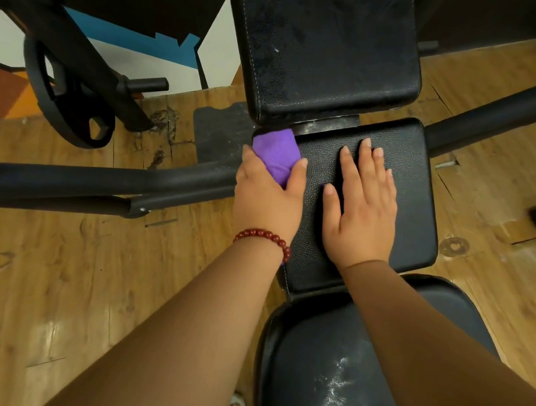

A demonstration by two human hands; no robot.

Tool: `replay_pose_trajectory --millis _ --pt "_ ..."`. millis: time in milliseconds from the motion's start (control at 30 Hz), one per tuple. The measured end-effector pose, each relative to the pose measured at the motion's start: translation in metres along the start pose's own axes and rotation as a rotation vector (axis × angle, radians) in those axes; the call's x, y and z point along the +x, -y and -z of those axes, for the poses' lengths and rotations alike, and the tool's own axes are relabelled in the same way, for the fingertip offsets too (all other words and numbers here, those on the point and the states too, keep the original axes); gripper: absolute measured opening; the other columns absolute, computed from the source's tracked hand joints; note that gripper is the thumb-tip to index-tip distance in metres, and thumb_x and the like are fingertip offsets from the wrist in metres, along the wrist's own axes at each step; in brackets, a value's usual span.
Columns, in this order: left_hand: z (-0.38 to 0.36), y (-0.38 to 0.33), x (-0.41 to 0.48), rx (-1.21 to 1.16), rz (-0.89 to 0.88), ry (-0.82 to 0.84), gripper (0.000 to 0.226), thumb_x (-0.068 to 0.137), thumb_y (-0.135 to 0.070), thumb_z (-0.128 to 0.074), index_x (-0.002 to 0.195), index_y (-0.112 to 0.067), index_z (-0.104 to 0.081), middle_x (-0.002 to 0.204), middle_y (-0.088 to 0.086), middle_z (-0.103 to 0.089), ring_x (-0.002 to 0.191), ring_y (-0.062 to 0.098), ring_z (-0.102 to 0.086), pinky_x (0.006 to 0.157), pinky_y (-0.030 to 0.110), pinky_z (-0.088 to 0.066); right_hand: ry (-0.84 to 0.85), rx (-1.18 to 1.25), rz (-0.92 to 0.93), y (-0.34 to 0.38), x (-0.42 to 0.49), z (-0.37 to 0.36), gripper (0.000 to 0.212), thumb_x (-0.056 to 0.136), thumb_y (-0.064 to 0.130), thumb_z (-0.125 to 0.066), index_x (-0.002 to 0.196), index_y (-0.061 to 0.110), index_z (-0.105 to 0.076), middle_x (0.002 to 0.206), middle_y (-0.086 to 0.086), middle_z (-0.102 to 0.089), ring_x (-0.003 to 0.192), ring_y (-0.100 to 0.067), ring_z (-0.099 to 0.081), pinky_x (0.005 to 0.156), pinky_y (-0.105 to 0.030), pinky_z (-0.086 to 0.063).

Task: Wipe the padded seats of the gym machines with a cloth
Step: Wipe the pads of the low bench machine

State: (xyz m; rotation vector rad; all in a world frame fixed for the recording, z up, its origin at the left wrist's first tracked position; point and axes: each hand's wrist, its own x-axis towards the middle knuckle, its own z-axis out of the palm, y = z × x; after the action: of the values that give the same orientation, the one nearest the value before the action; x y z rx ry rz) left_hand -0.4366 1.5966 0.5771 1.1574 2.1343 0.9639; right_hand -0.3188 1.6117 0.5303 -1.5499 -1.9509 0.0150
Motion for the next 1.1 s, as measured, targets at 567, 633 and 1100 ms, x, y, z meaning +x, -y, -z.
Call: replay_pose_trajectory --millis 567,633,1100 --pt "-0.012 0.026 -0.010 -0.138 -0.039 -0.010 0.069 0.098 -0.050 -0.040 0.154 -0.033 -0.004 0.134 -0.001 -0.052 0.104 0.016 -0.061 0.074 0.020 -0.046 0.018 -0.107 0.153 0.001 -0.005 -0.001 0.052 0.097 0.034 -0.035 0.147 0.018 -0.040 0.154 -0.007 -0.035 0.145 -0.027 -0.026 0.119 -0.044 -0.013" --pt "-0.013 0.030 -0.017 -0.149 -0.062 0.001 0.072 0.098 -0.047 -0.042 0.153 -0.036 0.004 0.134 -0.001 -0.052 0.103 0.018 -0.062 0.081 0.029 -0.054 0.015 -0.112 0.162 0.000 -0.005 -0.001 0.053 0.096 0.034 -0.036 0.147 0.018 -0.040 0.154 -0.008 -0.035 0.145 -0.027 -0.026 0.118 -0.044 -0.014" --pt "-0.024 0.026 -0.019 -0.194 0.009 -0.107 0.046 0.103 -0.041 -0.033 0.142 -0.018 -0.038 0.082 -0.019 -0.050 0.064 -0.008 -0.047 0.054 0.000 -0.035 0.022 -0.119 0.167 -0.002 -0.005 -0.002 0.054 0.096 0.033 -0.038 0.148 0.018 -0.038 0.155 -0.007 -0.033 0.145 -0.026 -0.025 0.119 -0.044 -0.013"
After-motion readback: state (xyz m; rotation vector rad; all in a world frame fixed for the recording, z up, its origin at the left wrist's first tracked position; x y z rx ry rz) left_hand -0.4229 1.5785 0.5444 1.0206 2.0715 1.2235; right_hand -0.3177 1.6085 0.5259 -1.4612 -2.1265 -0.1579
